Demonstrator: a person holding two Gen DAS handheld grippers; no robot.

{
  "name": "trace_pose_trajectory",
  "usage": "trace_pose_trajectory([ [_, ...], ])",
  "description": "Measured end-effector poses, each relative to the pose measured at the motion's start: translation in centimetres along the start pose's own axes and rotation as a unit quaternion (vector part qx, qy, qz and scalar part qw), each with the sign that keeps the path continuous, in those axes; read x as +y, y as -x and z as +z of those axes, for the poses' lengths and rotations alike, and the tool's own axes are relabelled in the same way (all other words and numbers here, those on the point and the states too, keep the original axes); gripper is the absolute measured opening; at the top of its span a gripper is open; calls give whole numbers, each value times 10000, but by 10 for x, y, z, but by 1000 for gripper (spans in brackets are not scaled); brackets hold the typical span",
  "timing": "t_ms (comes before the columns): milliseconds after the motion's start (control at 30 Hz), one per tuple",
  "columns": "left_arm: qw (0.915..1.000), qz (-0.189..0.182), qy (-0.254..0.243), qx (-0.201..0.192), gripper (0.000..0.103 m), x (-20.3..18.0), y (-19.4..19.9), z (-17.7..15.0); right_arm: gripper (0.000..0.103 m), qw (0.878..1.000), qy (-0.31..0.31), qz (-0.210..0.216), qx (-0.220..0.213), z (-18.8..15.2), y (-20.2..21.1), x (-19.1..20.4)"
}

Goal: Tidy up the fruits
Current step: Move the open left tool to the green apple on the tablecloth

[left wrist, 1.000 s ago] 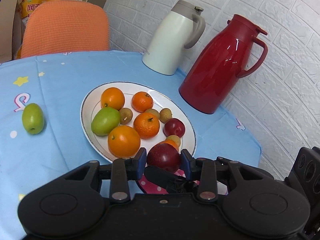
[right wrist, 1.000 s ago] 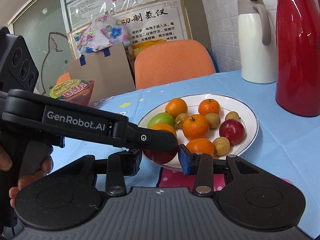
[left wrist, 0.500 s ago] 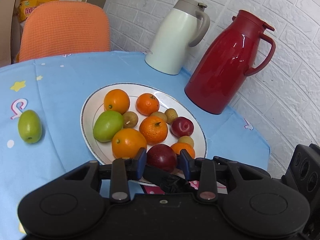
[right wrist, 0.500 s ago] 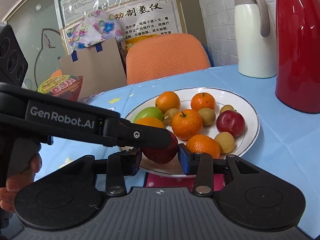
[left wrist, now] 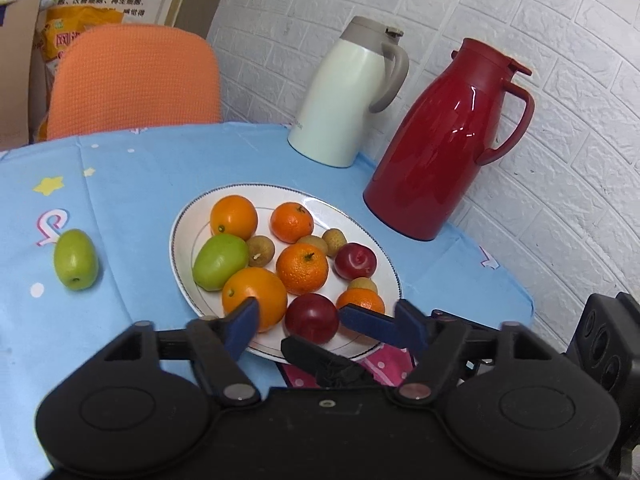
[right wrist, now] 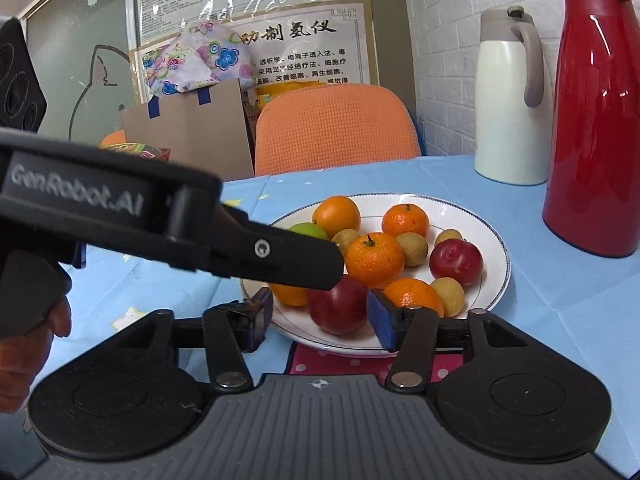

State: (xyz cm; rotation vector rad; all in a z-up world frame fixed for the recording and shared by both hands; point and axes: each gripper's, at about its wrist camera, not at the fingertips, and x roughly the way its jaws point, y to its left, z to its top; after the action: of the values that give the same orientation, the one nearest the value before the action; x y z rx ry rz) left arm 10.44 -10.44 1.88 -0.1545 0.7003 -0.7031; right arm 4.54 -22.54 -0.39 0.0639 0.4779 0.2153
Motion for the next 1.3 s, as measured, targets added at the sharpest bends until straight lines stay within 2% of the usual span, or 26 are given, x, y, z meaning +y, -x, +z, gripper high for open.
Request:
trace_pose_trajectory([
  [67,9999,79,-47,-100,103,-2,8,-3,103,9999,107,-10,-80,-1,3,4],
  [233,9995,230,-9,-213,103,0,25,-10,103,9986,484,-65,-201,-4,9,16],
  [400,9982,497,135,-293,103,13,44,-19,103,9989,444,23,-144,-8,14,19],
  [533,9956,853,236,-300,103,30,54,-26,103,9996,241,90,-134,-6,19,22],
  [767,9908,1172,580,-360,103,62,65,-18,103,9991,347,225,-117,-3,22,42],
  [967,9857,1365,919,-365,103,90,55,2,103,9991,271,319,-13,-4,22,47],
  [1100,9849,1382,1017,-212,103,103,42,15,103,9993,286,234,21,-3,22,46],
  [1300,9816,1526,1146,-47,95,119,20,29,103,9994,203,256,85,-6,18,42],
])
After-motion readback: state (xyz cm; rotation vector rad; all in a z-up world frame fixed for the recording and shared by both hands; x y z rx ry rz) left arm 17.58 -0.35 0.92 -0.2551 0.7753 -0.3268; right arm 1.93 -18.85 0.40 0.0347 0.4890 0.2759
